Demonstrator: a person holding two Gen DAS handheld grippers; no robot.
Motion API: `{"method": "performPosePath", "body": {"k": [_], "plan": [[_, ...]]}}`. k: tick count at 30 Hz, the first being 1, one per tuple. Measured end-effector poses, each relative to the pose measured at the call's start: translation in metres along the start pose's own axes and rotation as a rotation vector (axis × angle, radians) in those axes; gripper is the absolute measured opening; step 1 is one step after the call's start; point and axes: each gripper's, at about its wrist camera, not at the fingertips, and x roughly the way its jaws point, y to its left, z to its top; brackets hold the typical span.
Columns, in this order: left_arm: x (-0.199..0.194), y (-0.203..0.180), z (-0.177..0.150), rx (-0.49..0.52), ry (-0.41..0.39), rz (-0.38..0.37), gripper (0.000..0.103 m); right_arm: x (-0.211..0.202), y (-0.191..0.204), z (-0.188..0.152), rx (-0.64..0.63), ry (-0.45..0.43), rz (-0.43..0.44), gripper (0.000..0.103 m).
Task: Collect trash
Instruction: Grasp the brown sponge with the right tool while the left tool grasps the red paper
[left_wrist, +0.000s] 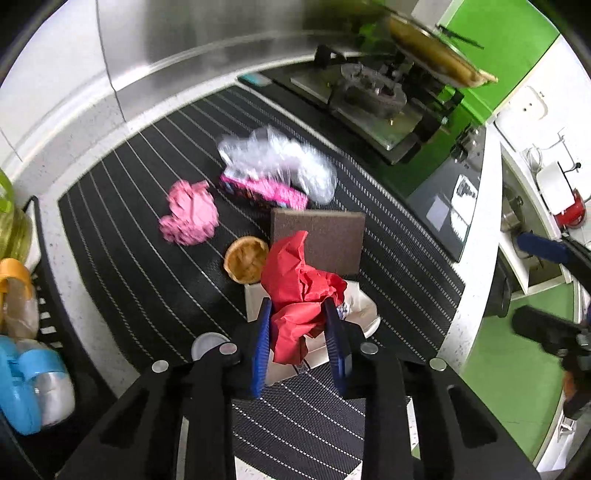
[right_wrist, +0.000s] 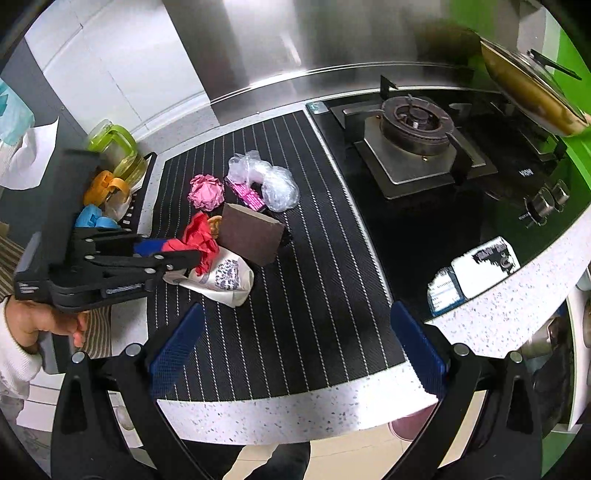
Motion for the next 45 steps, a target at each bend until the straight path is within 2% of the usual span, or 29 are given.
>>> {"method": "performPosePath", "body": {"k": [9,17,18,21,29,33,38,44,45], "plan": [[-0.050,0.013,0.011,-0.035,-0.113,0.037,0.027,0.027,0.020,0.026,-0.053,0.017,0.037,0.098],[-0.063,0.029,0.011,-0.087,-0.147,0.059,0.027,0.073,0.025,0.047,-0.092,0.078,0.076,0.098],[-0.062,0.031,0.010,-0.094,-0.146,0.059,0.027,0.078,0.025,0.048,-0.093,0.085,0.078,0.095],[-0.059,0.036,0.009,-0.110,-0.142,0.059,0.027,0.092,0.024,0.052,-0.109,0.116,0.082,0.073],[-0.051,0.041,0.009,-0.123,-0.125,0.059,0.027,0.112,0.021,0.054,-0.118,0.162,0.129,0.043],[-0.049,0.041,0.009,-0.121,-0.118,0.059,0.027,0.116,0.019,0.054,-0.123,0.169,0.138,0.022],[-0.048,0.041,0.009,-0.120,-0.117,0.058,0.027,0.115,0.019,0.054,-0.132,0.165,0.147,0.019],[-0.049,0.039,0.009,-0.115,-0.121,0.057,0.027,0.108,0.022,0.053,-0.129,0.143,0.153,0.011],[-0.050,0.039,0.009,-0.114,-0.123,0.056,0.027,0.106,0.022,0.053,-0.127,0.136,0.153,0.006]]}}
